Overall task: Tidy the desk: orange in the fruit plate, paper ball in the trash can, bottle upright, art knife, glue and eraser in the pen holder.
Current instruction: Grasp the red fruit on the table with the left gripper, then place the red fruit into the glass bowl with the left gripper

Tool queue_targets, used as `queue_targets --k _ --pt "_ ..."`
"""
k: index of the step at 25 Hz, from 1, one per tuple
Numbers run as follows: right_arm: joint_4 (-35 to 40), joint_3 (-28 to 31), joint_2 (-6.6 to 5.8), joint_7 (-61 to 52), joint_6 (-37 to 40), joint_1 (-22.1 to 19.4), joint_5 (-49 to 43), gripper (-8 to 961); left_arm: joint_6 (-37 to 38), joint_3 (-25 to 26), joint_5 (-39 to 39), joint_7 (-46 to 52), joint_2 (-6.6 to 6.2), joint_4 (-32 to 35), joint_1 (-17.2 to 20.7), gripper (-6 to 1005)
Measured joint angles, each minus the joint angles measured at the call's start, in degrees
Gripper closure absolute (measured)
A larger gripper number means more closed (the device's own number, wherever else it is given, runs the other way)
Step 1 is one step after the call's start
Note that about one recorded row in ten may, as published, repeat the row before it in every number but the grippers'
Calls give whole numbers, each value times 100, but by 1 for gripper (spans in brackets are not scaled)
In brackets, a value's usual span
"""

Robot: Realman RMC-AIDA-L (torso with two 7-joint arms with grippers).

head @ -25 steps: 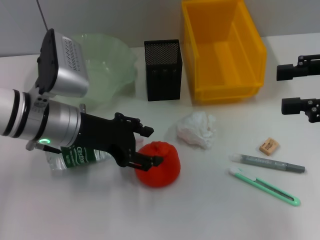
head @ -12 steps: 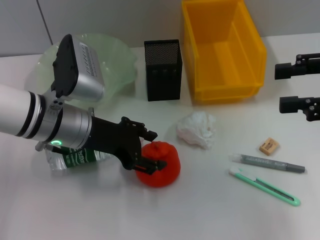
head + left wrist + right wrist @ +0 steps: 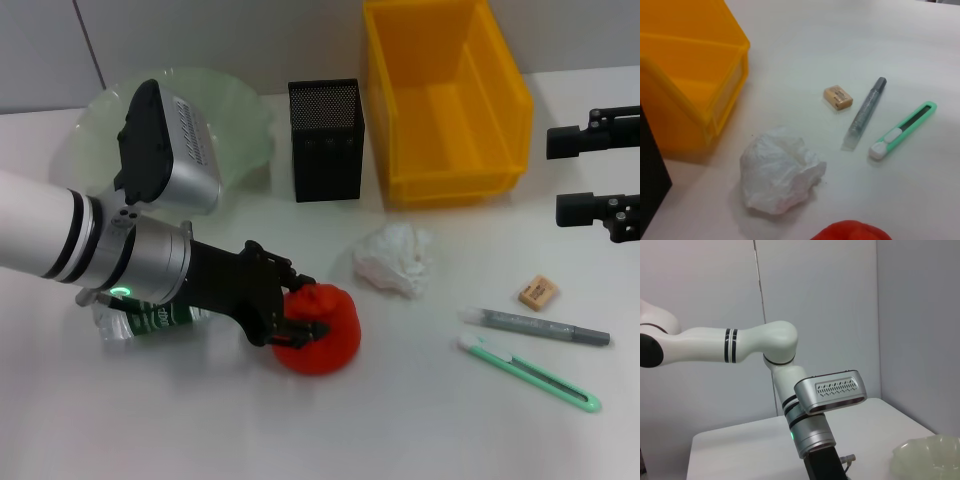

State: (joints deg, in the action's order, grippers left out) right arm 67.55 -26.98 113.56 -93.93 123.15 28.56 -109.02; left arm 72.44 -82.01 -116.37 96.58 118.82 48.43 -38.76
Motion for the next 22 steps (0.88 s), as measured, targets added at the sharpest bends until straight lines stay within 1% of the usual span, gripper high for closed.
queue_targets --k 1,8,17,22 --pt "2 0 0 -1 0 0 -1 292 -2 0 0 -9 0 0 0 440" --pt "21 0 -1 -2 15 0 0 293 -7 37 19 -52 -1 18 16 461" --pt "22 0 -1 -2 -6 -4 12 293 65 127 35 -57 -22 72 2 654" --pt "22 24 -1 -2 -10 -7 29 294 461 453 75 -63 -29 470 23 759"
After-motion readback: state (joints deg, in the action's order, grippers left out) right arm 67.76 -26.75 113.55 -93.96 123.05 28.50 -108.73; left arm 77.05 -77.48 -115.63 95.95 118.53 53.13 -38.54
